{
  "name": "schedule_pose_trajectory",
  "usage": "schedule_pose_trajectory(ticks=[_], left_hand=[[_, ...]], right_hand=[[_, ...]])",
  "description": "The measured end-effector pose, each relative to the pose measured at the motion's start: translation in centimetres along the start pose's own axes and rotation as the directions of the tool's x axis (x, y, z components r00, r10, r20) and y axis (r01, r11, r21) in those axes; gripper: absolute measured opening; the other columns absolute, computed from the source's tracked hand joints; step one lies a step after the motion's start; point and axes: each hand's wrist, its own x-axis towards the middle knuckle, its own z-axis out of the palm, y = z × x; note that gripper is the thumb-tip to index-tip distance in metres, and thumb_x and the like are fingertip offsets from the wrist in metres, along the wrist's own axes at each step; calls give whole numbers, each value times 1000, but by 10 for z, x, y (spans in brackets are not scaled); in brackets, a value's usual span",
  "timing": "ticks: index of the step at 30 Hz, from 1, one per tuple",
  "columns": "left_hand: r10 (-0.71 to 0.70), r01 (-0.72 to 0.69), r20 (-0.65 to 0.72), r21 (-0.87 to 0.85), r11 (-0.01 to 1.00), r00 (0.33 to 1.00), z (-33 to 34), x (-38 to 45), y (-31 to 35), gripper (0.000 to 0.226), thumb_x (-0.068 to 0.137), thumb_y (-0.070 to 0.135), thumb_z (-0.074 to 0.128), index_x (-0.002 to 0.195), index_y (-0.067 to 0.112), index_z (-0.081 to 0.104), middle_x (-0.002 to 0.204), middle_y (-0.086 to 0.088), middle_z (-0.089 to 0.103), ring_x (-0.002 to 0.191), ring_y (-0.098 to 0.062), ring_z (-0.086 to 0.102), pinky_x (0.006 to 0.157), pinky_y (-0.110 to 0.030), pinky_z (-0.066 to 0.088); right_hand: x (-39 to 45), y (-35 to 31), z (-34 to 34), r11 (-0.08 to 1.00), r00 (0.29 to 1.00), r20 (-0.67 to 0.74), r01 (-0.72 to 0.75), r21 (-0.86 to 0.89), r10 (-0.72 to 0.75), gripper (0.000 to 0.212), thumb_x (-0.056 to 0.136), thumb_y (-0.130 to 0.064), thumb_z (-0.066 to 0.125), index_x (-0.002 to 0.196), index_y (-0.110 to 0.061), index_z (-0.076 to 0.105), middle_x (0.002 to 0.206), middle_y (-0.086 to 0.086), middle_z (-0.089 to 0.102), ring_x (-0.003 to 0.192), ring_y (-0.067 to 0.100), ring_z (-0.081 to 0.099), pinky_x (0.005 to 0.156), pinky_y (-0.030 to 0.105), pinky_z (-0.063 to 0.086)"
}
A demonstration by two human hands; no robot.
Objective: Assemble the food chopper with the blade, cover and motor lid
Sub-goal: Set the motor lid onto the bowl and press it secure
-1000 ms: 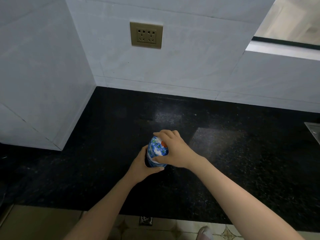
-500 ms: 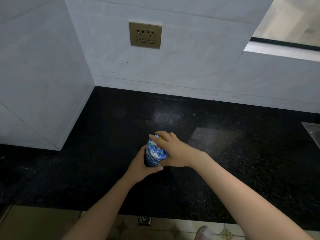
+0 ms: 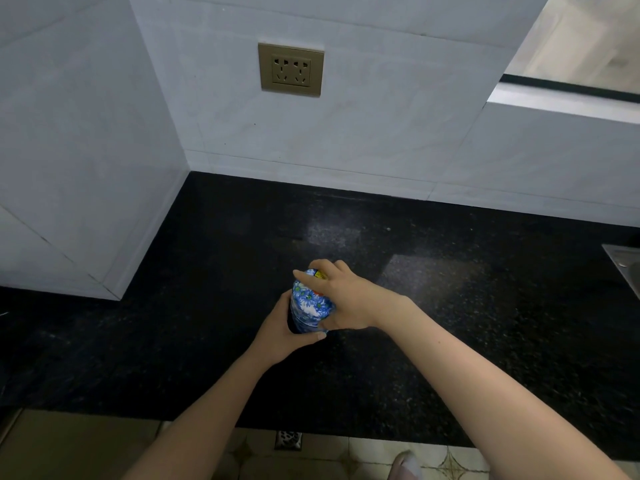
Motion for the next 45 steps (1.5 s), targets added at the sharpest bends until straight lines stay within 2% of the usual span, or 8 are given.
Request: schedule_pose_trajectory(ticks=[4, 12, 17, 21, 28, 32, 39, 45], left_hand=[[6, -6, -7, 19, 1000, 1000, 0, 0, -1, 99, 59, 40, 90, 142, 38, 34, 136, 13, 55, 122, -2, 55, 101, -27, 47], [12, -11, -19, 45, 999, 1000, 1, 0, 1, 88, 66, 28, 89, 132, 45, 34, 129, 18, 56, 110, 18, 53, 82, -3, 45], [17, -16, -29, 48, 999, 999, 2, 1, 0, 88, 62, 34, 91, 126, 55, 34, 128, 21, 57, 112, 14, 54, 92, -16, 46], [13, -12, -27, 44, 999, 1000, 1, 0, -1, 88, 63, 34, 90, 129, 51, 33, 130, 19, 56, 115, 8, 54, 90, -14, 44], [22, -22, -13, 21, 1000, 1000, 1, 1, -2, 96, 60, 42, 90, 139, 43, 34, 134, 16, 55, 120, 1, 55, 99, -25, 47], [38, -37, -23, 26, 999, 999, 2, 0, -3, 97, 60, 40, 90, 140, 42, 35, 134, 15, 56, 119, 3, 55, 100, -25, 47], [51, -50, -35, 35, 998, 998, 2, 0, -2, 92, 61, 42, 90, 136, 45, 37, 132, 15, 58, 118, 3, 56, 97, -25, 48], [38, -37, -19, 21, 999, 999, 1, 0, -1, 95, 62, 39, 90, 141, 38, 37, 131, 17, 57, 115, 10, 55, 97, -21, 46]], right_hand=[[0, 0, 0, 1000, 1000, -1, 8, -16, -8, 97, 77, -32, 72, 151, -29, 9, 151, 8, 18, 125, 30, 27, 97, 47, 47], [3, 0, -2, 999, 1000, 18, 4, -37, -3, 96, 77, -34, 72, 151, -27, 11, 151, 8, 19, 128, 31, 27, 98, 47, 47], [-5, -3, 7, 1000, 996, -90, -30, -7, 30, 94, 79, -44, 69, 150, -23, 13, 150, 10, 23, 124, 33, 33, 95, 46, 48], [-6, -8, 12, 996, 984, -154, -84, 5, 84, 98, 75, -54, 70, 150, -22, 16, 147, 10, 27, 122, 32, 36, 91, 46, 50], [-9, 2, 4, 991, 999, 21, -27, 134, 24, 110, 74, -30, 79, 147, -42, -3, 157, 0, 4, 140, 31, 17, 107, 50, 39], [-5, 10, 5, 995, 999, -32, 4, 102, -1, 97, 75, -25, 78, 148, -33, 14, 149, 4, 20, 130, 28, 34, 100, 45, 46], [-7, 1, 20, 997, 982, -178, -65, 31, 70, 102, 71, -45, 76, 149, -20, 15, 133, 13, 30, 114, 32, 44, 89, 47, 52], [-4, 6, 6, 983, 998, 2, -63, 170, 64, 106, 73, -30, 79, 150, -17, 7, 151, 9, 17, 126, 32, 44, 99, 39, 46]])
